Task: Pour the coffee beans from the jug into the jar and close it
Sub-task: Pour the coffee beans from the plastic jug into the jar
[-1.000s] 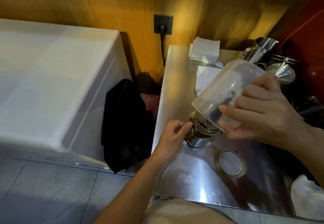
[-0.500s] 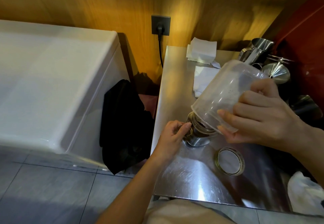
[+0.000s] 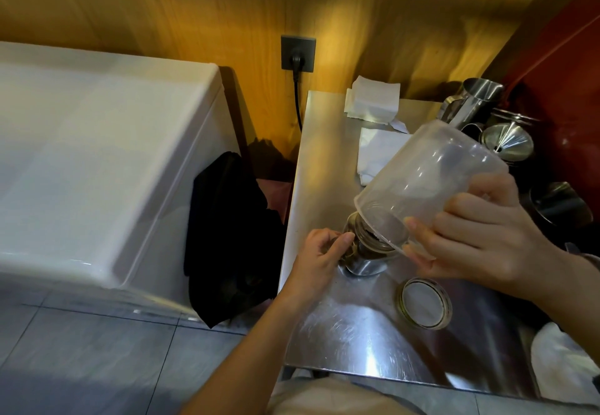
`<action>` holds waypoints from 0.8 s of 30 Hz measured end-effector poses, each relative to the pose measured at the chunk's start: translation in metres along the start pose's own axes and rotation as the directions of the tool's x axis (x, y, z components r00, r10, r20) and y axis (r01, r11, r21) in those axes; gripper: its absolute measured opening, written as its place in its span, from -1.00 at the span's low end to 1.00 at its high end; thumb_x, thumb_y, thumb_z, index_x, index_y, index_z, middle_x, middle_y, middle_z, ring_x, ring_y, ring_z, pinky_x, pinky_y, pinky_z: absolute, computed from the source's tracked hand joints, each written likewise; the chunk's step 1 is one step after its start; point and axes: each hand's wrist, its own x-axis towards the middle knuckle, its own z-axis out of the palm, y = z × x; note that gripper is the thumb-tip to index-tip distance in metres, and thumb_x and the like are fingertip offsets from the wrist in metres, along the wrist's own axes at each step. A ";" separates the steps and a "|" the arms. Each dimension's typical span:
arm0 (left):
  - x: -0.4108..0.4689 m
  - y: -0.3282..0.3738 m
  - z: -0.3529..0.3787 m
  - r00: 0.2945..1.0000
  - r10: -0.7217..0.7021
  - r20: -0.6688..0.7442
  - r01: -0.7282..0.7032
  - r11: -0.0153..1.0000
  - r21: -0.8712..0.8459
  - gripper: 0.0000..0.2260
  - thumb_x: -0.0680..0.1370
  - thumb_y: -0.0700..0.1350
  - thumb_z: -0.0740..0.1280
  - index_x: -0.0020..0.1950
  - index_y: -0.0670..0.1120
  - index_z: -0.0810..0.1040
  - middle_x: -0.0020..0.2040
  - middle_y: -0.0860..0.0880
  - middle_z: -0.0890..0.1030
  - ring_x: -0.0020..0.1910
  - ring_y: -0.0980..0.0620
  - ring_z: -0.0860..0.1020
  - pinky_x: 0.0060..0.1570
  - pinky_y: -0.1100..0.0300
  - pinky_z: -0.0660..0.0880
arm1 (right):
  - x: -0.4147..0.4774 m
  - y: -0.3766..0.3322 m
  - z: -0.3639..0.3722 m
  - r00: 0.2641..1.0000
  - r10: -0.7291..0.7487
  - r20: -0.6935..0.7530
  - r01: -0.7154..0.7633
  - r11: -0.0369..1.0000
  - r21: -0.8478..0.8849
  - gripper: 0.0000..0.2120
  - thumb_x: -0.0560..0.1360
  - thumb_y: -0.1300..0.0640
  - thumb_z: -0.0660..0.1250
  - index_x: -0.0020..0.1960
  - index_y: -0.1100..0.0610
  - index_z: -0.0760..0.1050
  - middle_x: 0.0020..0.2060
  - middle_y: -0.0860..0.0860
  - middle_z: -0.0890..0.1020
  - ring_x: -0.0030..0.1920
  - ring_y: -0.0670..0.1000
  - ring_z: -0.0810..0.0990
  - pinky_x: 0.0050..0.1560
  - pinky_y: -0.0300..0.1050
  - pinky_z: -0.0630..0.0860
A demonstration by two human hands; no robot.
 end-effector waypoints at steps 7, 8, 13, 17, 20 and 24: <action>-0.003 0.011 -0.002 1.000 0.011 0.006 -0.012 0.996 0.088 -0.69 0.40 0.37 0.30 -0.33 0.17 0.56 -0.21 -0.01 0.51 -0.13 -0.02 0.50 -0.10 0.05 0.45 | 0.002 0.003 -0.003 1.000 0.003 -0.021 -0.003 1.000 0.011 -0.81 0.41 0.17 0.38 -0.34 0.23 0.60 -0.56 0.02 0.47 -0.49 0.05 0.43 -0.20 -0.05 0.29; -0.004 0.012 -0.003 1.000 0.009 0.008 -0.010 0.995 0.099 -0.71 0.42 0.33 0.30 -0.32 0.15 0.56 -0.19 -0.02 0.52 -0.12 -0.02 0.51 -0.10 0.10 0.45 | 0.001 0.003 -0.002 0.999 0.006 -0.034 -0.006 1.000 0.006 -0.85 0.41 0.17 0.38 -0.29 0.22 0.58 -0.55 0.01 0.47 -0.46 0.05 0.43 -0.20 -0.05 0.30; -0.007 0.014 -0.002 1.000 -0.006 0.025 0.003 0.995 0.103 -0.76 0.53 0.16 0.36 -0.30 0.11 0.54 -0.16 -0.10 0.51 -0.12 -0.03 0.50 -0.10 0.03 0.44 | -0.004 0.003 0.000 0.997 0.027 -0.078 -0.024 0.999 0.037 -0.86 0.43 0.15 0.37 -0.16 0.21 0.48 -0.54 0.00 0.48 -0.35 0.03 0.36 -0.09 -0.07 0.28; -0.005 0.010 0.000 1.000 -0.021 0.002 0.020 0.998 0.067 -0.72 0.38 0.36 0.31 -0.31 0.19 0.58 -0.13 -0.12 0.53 -0.11 -0.06 0.53 -0.04 -0.11 0.50 | -0.006 -0.002 0.002 0.994 0.052 -0.093 -0.048 0.998 0.048 -0.84 0.41 0.13 0.40 -0.16 0.20 0.48 -0.54 0.00 0.48 -0.33 0.02 0.33 -0.12 -0.07 0.27; -0.003 0.004 0.000 1.000 -0.011 0.000 0.011 0.999 0.043 -0.64 0.35 0.45 0.32 -0.30 0.18 0.59 -0.16 -0.11 0.52 -0.13 -0.05 0.52 -0.07 -0.09 0.47 | -0.007 -0.001 0.001 0.967 0.218 -0.135 -0.200 0.971 0.133 -0.88 0.40 0.13 0.40 -0.18 0.20 0.56 -0.56 0.03 0.48 -0.35 0.03 0.32 -0.11 -0.03 0.28; -0.002 -0.004 -0.001 1.000 -0.027 -0.010 0.027 1.000 0.003 -0.56 0.29 0.50 0.35 -0.29 0.13 0.59 -0.17 -0.13 0.51 -0.13 -0.06 0.51 -0.07 -0.12 0.46 | -0.017 -0.009 0.003 0.846 0.516 -0.133 -0.481 0.847 0.224 -0.76 0.39 0.13 0.41 -0.24 0.33 0.61 -0.50 0.14 0.54 -0.40 0.10 0.44 -0.34 0.18 0.48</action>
